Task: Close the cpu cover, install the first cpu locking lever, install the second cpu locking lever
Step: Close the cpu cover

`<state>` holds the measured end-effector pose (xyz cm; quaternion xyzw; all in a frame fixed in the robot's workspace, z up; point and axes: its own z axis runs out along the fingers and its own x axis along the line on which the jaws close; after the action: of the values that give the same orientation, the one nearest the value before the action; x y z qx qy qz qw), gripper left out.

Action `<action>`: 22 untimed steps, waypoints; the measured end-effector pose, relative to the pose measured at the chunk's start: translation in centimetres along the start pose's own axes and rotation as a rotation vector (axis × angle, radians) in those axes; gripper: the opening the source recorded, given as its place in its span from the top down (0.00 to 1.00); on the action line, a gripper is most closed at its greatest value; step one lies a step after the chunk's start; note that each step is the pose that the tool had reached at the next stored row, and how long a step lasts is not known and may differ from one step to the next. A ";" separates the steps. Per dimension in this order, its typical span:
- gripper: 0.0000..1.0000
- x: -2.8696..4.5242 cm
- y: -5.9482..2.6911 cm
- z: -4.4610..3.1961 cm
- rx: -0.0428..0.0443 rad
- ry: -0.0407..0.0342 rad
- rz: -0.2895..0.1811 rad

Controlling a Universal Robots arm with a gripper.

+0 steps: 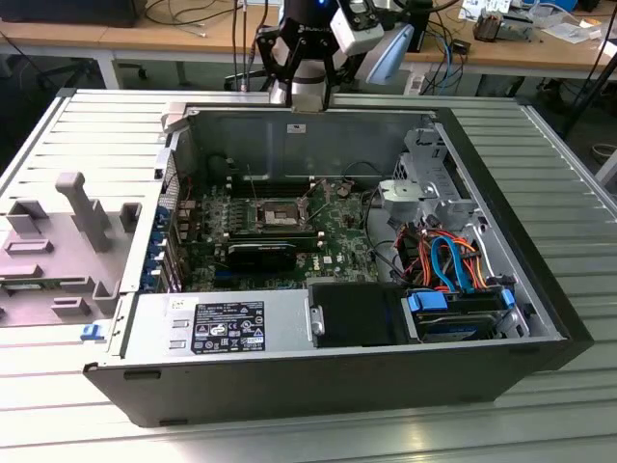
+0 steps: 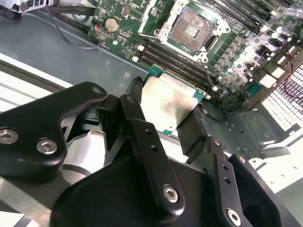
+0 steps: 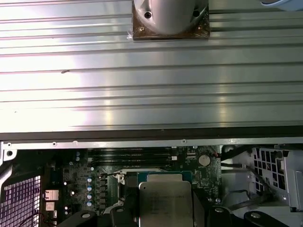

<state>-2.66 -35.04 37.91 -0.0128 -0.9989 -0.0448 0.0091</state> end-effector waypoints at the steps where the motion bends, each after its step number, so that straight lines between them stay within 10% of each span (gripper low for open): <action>1: 0.45 0.04 0.00 0.01 0.0000 0.0000 0.000; 22: 0.45 0.78 -0.06 0.28 -0.0001 -0.0001 0.000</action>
<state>-3.44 -35.05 37.64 -0.0128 -0.9989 -0.0448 0.0091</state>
